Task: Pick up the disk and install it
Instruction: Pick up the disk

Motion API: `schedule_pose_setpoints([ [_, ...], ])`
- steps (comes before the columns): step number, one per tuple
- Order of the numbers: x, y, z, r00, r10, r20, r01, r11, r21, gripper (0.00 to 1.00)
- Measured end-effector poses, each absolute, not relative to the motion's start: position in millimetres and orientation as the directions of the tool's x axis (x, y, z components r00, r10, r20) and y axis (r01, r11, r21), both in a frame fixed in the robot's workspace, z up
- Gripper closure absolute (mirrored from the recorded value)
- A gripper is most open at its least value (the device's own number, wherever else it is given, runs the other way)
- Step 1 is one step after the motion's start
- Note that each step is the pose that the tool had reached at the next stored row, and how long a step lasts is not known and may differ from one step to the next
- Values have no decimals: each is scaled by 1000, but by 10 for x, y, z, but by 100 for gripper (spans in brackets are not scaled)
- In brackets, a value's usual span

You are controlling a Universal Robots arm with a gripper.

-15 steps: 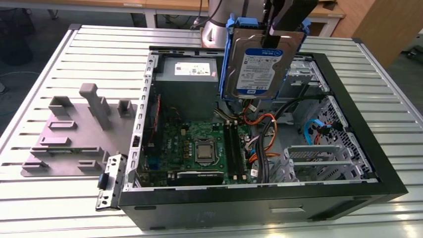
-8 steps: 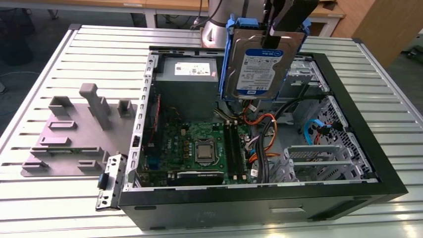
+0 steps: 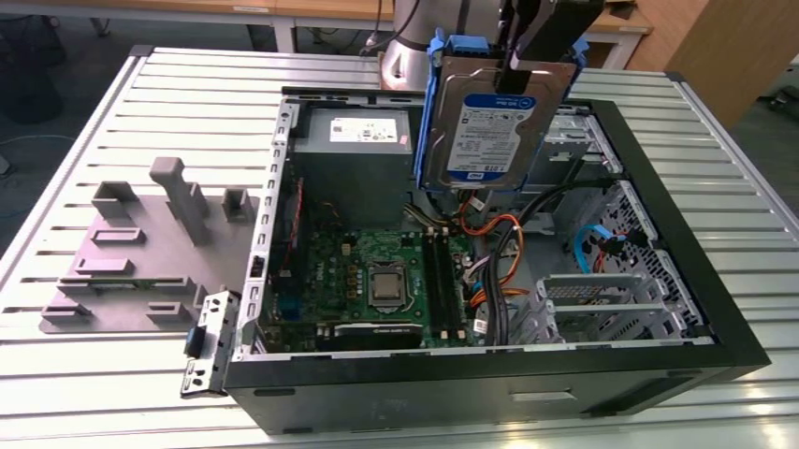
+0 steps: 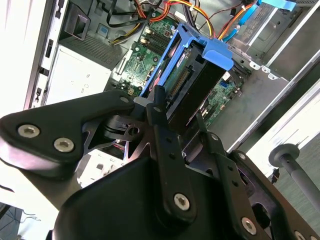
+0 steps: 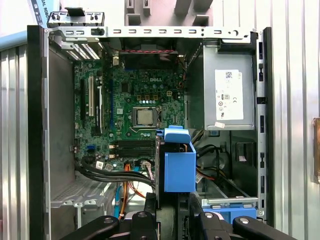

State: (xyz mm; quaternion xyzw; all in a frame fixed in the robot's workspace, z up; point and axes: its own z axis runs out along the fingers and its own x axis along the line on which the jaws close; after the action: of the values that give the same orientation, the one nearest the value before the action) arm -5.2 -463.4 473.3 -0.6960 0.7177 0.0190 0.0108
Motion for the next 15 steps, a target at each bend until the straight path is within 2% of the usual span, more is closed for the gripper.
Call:
schedule_pose_setpoints([
  [15,-52,-4668,4733,-31,-999,-42,-999,31,12,65],
])
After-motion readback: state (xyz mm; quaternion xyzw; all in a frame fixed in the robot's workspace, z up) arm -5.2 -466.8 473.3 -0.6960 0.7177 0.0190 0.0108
